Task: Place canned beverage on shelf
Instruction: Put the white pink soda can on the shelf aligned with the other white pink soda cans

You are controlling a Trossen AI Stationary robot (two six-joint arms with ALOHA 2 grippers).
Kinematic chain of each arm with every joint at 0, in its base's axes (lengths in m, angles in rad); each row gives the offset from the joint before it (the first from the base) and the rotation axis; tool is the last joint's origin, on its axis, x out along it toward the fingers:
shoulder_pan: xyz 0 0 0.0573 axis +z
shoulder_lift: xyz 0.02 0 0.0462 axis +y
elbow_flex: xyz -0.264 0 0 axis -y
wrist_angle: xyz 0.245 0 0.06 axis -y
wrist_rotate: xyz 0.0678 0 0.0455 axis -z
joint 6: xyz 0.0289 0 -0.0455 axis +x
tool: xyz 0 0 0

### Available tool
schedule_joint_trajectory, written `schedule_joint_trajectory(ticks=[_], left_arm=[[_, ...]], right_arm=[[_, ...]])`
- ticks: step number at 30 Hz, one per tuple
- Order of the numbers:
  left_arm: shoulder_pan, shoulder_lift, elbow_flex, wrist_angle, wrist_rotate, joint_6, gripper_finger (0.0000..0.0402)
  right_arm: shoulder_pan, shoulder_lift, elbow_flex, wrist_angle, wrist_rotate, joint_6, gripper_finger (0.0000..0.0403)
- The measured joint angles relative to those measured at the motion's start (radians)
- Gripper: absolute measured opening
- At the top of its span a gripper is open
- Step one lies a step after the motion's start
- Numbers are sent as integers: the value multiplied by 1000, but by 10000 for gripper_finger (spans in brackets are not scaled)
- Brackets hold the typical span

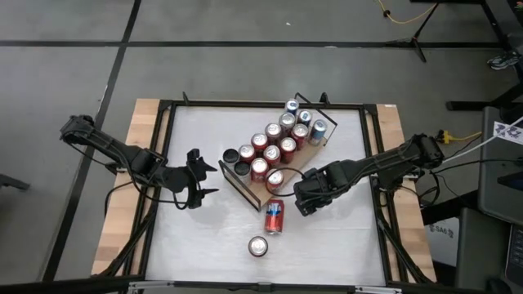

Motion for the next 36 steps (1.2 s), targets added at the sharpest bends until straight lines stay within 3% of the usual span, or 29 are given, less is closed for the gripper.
schedule_joint_trajectory(ticks=[14, 24, 28, 36], left_arm=[[0, 1, 0, 1, 0, -9, 305], [0, 1, 0, 1, 0, -80, 305], [0, 1, 0, 6, 0, -87, 305], [0, 1, 0, 61, -7, -88, 305]], right_arm=[[0, -11, 91, -69, 13, -84, 328], [0, -11, 192, -253, 114, -241, 328], [0, -11, 250, -271, 123, -485, 328], [0, -11, 312, -252, 118, -1295, 328]])
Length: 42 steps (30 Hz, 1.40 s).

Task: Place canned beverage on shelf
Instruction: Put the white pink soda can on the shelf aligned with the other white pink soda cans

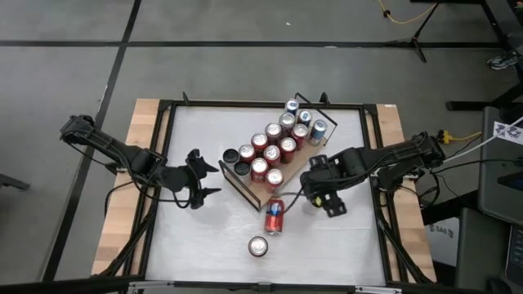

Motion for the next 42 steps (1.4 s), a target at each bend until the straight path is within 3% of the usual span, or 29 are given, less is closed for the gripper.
schedule_joint_trajectory(ticks=[6, 14, 29, 42], left_arm=[[1, 0, 0, 72, -14, -2, 305], [1, 0, 0, 129, -26, -2, 305], [1, 0, 0, 127, -64, 1, 305], [1, 0, 0, 127, -65, 1, 305]], right_arm=[[0, 0, -35, 1, -38, -377, 328], [1, 0, -84, 58, -65, -558, 328], [0, 0, -190, 123, -68, -588, 328], [0, 0, -238, 180, -70, -507, 328]])
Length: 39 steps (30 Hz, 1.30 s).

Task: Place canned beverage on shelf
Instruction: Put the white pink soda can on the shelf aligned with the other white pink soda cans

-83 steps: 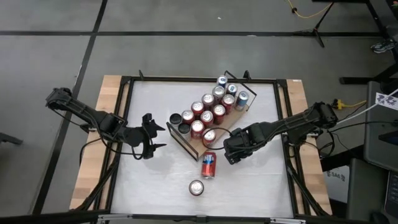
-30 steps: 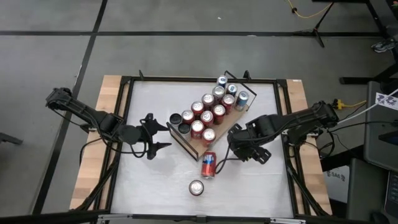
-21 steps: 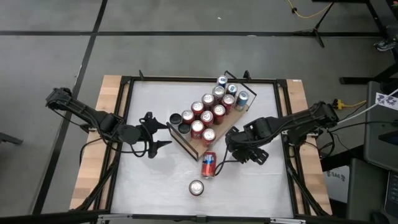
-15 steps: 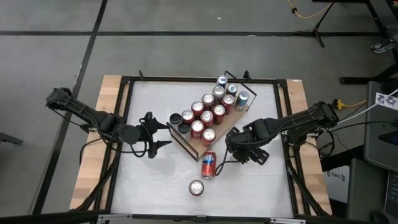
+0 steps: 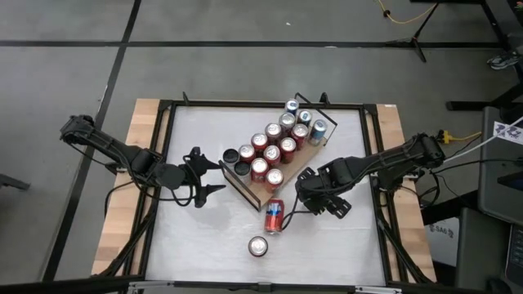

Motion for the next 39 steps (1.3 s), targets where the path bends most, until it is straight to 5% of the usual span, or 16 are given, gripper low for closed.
schedule_joint_trajectory(ticks=[12, 24, 39], left_arm=[[0, 0, 0, -1, 0, 0, 305], [0, 0, 0, -1, 0, 0, 305], [0, 0, 0, -1, 0, 1, 305]], right_arm=[[0, 0, 0, -6, 0, 3, 324], [1, 0, 0, -2, -26, 12, 245], [0, 0, 0, 71, -30, 238, 241]])
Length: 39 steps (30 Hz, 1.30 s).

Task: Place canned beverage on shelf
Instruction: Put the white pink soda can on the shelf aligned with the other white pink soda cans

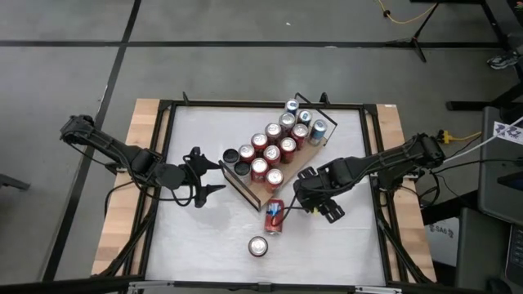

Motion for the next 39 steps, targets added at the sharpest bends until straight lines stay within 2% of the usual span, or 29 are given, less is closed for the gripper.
schedule_joint_trajectory(ticks=[8, 16, 39], left_arm=[[0, 0, 0, 0, 0, 0, 305], [0, 0, 0, 0, 0, 0, 305], [0, 0, 0, 0, 0, 0, 305]], right_arm=[[1, 0, -1, 41, 61, 99, 244], [0, 1, 5, 41, 53, 136, 244], [-7, 1, 210, -8, 51, 185, 245]])
